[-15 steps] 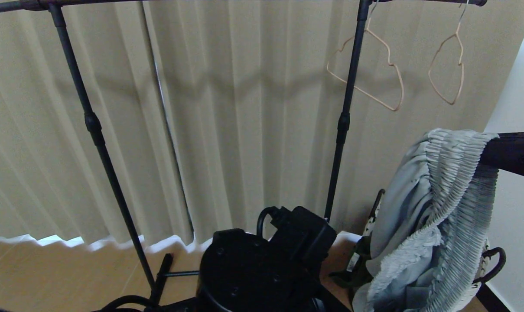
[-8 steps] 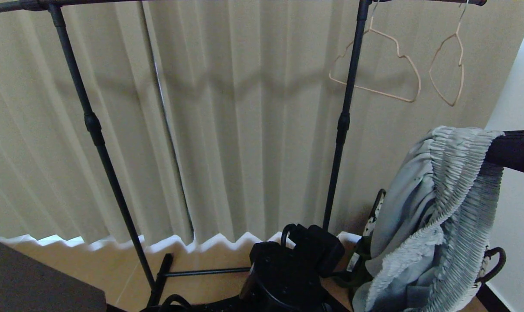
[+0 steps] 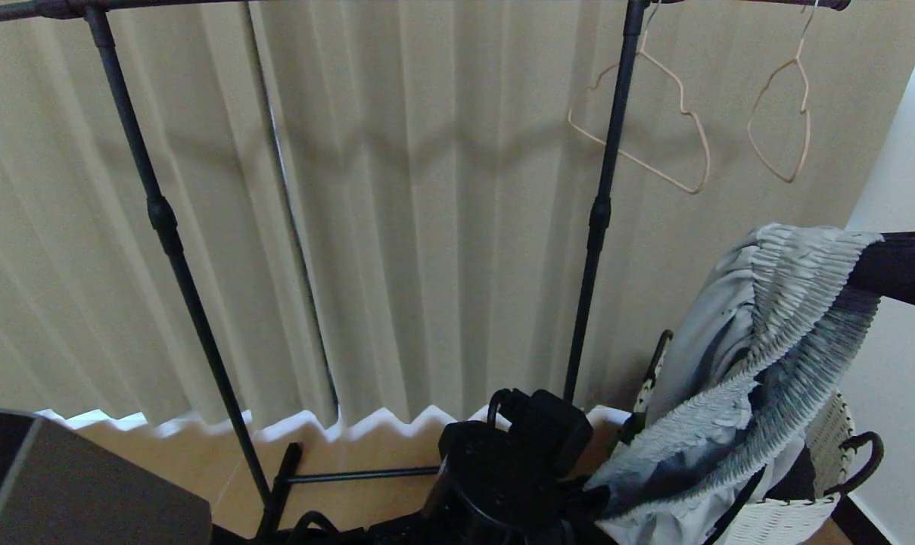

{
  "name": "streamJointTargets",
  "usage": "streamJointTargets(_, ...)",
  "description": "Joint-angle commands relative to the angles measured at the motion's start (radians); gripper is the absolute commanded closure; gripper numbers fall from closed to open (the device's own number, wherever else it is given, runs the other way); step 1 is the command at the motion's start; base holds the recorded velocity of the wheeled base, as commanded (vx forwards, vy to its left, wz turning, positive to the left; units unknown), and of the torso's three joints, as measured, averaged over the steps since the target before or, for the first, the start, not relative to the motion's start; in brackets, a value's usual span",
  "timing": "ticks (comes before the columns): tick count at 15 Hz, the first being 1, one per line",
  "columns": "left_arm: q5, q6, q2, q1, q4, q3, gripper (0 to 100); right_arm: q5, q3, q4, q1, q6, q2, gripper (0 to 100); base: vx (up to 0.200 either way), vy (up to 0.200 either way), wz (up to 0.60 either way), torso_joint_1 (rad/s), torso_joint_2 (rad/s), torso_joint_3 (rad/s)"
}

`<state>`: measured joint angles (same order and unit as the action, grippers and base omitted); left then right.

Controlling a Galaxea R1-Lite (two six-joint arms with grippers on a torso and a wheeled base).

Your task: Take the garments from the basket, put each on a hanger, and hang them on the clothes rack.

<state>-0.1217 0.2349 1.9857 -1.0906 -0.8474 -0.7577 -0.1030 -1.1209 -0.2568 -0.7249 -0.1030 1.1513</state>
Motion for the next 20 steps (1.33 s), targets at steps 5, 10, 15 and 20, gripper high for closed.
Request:
streamJointTargets(5,-0.01,-0.02,-0.321,0.071,0.042,0.164,100,0.028,0.056,0.01,0.001,-0.003,0.025,100,0.0,0.0,0.0,0.0,0.0,0.0)
streamJointTargets(10,0.033,-0.042,-0.722,0.215,0.407,0.095,100,0.098,0.058,0.206,-0.033,0.002,0.082,100,0.0,0.0,0.0,0.0,0.0,0.0)
streamJointTargets(15,0.091,-0.112,-0.966,0.282,0.673,-0.097,100,0.2,-0.005,0.387,-0.037,0.003,0.151,100,0.0,0.0,0.0,0.0,0.0,0.0)
streamJointTargets(20,0.091,-0.246,-0.932,0.515,0.791,-0.299,100,0.207,-0.166,0.412,-0.036,0.009,0.237,100,0.0,0.0,0.0,0.0,0.0,0.0)
